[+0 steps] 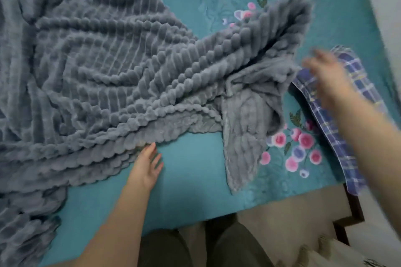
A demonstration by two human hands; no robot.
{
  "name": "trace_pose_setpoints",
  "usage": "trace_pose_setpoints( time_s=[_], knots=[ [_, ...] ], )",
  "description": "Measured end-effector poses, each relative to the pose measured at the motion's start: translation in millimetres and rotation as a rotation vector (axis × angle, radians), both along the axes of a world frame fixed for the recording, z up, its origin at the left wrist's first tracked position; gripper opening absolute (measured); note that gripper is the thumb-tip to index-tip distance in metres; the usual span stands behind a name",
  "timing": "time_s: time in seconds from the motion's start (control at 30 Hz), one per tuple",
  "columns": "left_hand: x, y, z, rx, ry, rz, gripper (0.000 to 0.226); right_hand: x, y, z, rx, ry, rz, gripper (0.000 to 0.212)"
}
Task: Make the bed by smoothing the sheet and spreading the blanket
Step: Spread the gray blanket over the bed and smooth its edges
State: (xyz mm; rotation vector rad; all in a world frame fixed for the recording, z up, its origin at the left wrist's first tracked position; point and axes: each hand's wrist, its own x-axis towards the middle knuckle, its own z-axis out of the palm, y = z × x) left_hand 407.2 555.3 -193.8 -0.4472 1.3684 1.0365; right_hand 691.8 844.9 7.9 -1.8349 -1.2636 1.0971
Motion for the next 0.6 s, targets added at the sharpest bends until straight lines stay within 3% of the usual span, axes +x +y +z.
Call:
trace_pose_setpoints(
  time_s=[0.17, 0.27, 0.33, 0.4, 0.47, 0.53, 0.6],
  knots=[
    [43, 33, -15, 0.013, 0.216, -0.157, 0.012, 35, -101, -128, -0.434, -0.203, 0.444, 0.039],
    [69, 66, -22, 0.073, 0.291, -0.226, 0.013, 56, -130, -190, -0.678, -0.447, 0.792, 0.051],
    [84, 86, -27, 0.093, 0.299, -0.244, 0.018, 64, -144, -219, -0.782, -0.546, 0.865, 0.058],
    [100, 98, -31, 0.094, 0.309, -0.242, 0.023, 73, -147, -236, -0.786, -0.651, 0.864, 0.066],
    [122, 103, -29, 0.089, 0.307, -0.245, 0.025, 79, -141, -236, -0.659, -0.66, 0.755, 0.065],
    [149, 101, -25, 0.064, 0.311, -0.275, 0.027, 84, -130, -222, -0.553, -0.413, 0.428, 0.038],
    [179, 94, -19, 0.018, 0.296, -0.311, 0.029, 90, -116, -195, -0.534, -0.032, 0.123, 0.023]
  ],
)
